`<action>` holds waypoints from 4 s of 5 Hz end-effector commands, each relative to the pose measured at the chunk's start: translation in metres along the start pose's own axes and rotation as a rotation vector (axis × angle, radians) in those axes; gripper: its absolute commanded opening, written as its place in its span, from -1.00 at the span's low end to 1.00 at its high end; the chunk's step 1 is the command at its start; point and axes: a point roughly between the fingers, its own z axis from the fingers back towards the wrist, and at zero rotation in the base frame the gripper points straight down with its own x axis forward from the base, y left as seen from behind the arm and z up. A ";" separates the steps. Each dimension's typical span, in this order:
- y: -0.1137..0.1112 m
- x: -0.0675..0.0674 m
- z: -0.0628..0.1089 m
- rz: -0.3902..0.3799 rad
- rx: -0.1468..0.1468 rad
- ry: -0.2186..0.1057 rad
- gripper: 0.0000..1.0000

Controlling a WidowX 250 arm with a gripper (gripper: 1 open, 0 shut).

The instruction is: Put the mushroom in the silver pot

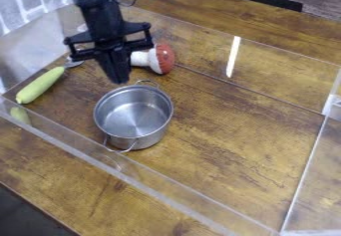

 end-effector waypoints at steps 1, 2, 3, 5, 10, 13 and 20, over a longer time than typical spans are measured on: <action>-0.008 -0.008 0.016 -0.015 -0.003 -0.069 -1.00; -0.007 -0.029 0.005 -0.034 0.008 -0.063 -1.00; -0.007 -0.045 -0.008 -0.045 0.015 -0.061 -1.00; -0.002 -0.031 -0.023 -0.087 0.006 -0.069 -1.00; -0.013 -0.034 -0.043 0.107 0.031 -0.096 1.00; -0.006 -0.008 -0.038 0.137 0.005 -0.090 1.00; -0.010 0.036 -0.009 0.344 -0.061 -0.076 1.00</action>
